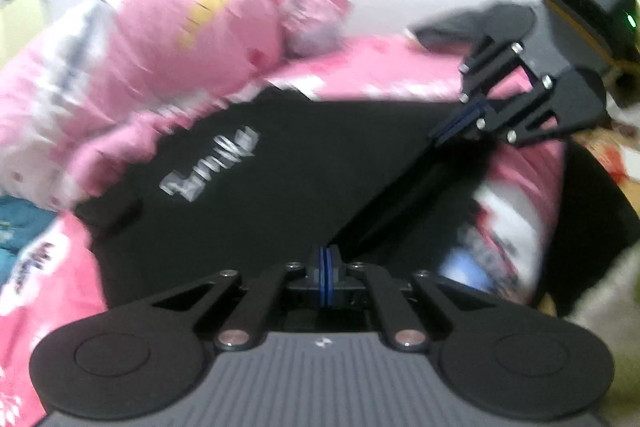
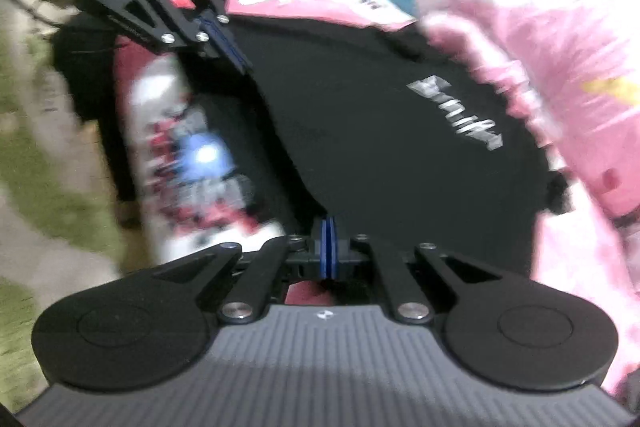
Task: Fold clothes
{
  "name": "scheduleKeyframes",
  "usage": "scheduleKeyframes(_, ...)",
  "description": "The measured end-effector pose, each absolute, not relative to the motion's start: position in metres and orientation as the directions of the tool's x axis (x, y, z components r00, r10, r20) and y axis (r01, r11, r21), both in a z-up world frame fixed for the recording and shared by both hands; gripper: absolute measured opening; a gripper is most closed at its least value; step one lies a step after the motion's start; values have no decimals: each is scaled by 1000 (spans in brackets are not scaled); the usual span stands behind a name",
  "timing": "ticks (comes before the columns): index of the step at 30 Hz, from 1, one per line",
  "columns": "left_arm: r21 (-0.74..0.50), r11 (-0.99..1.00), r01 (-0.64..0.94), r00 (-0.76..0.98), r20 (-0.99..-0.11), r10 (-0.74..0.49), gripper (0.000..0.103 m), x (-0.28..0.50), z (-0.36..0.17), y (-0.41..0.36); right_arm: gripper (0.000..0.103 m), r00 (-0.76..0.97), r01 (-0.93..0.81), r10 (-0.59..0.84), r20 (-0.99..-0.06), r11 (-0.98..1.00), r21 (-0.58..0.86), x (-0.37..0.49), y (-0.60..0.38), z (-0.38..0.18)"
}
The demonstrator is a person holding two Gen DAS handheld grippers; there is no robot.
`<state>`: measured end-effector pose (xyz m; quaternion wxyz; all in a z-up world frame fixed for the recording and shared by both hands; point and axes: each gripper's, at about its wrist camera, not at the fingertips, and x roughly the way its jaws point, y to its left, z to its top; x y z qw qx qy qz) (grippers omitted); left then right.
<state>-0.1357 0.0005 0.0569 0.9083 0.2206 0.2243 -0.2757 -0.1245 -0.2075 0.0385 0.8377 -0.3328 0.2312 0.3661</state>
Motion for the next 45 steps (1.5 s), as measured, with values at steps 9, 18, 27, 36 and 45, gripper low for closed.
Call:
scheduleKeyframes(9,325,656,681,681,-611,-404,2,-161,29,-1,1,673,-726,451,-586,555,-406,-119,-214,46)
scheduleKeyframes(18,297,663,687,665,-624,-409,3,-169,31,8,1,634,-764,435,-639,481,-430,-138,-213,31)
scheduleKeyframes(27,267,669,694,641,-654,-403,9,-169,36,15,3,616,-778,421,-666,455,-433,-152,-213,23)
scheduleKeyframes(36,256,670,696,625,-676,-391,23,-165,36,16,3,619,-764,426,-660,521,-381,-151,-221,26)
scheduleKeyframes(45,231,691,685,624,-677,-391,23,-152,33,14,3,628,-753,430,-649,547,-366,-148,-220,27)
